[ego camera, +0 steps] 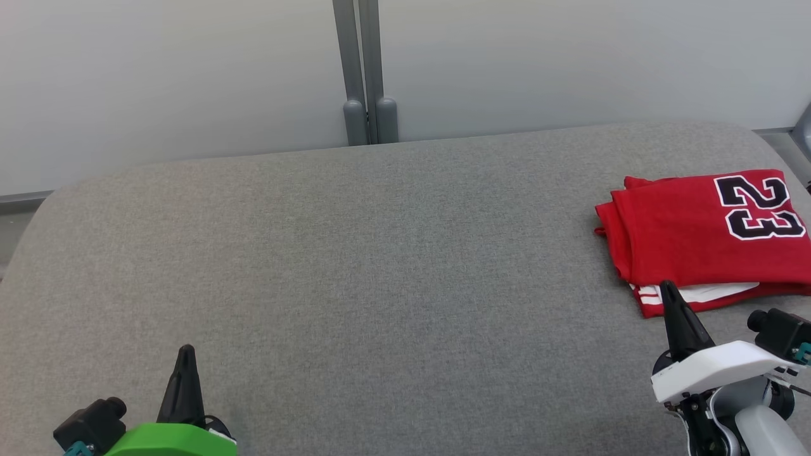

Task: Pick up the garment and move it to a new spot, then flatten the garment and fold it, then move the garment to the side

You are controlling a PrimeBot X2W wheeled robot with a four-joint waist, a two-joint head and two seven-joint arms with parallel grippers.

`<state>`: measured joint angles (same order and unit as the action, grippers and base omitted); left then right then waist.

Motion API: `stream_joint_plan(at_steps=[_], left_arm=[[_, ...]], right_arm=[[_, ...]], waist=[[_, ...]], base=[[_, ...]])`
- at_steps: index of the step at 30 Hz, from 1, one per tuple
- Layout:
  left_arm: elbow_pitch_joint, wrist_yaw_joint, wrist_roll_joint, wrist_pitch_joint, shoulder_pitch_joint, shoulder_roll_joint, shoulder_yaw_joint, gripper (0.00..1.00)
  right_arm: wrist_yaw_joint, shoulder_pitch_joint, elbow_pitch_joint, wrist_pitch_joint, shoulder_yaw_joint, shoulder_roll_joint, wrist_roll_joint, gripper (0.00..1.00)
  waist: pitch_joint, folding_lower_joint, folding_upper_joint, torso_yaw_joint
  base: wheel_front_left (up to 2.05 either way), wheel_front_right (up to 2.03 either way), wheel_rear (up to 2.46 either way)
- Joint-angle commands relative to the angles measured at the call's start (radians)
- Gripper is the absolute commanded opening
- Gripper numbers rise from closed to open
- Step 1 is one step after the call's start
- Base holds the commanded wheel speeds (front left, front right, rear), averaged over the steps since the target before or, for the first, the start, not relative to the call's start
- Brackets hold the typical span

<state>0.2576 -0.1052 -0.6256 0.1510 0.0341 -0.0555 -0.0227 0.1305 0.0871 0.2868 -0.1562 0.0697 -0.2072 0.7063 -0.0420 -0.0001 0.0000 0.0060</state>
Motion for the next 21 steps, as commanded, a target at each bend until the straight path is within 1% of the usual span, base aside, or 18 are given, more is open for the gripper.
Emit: stream_joint_plan(at_steps=[1,21], left_arm=[[-0.018,-0.002,-0.038,-0.008,-0.035,-0.003,-0.007,0.00],[-0.022,-0.005,-0.301,-0.079,-0.069,-0.001,-0.031,0.00]], right_arm=[[0.000,0.025,-0.018,0.009,-0.014,-0.003,0.037,0.00],[0.000,0.030,-0.024,0.082,-0.062,0.041,0.277,0.00]], waist=[[0.001,0.0001,0.0000,0.000],[0.009,0.0001,0.0000,-0.001]], base=[[0.00,0.00,0.00],[0.00,0.00,0.00]])
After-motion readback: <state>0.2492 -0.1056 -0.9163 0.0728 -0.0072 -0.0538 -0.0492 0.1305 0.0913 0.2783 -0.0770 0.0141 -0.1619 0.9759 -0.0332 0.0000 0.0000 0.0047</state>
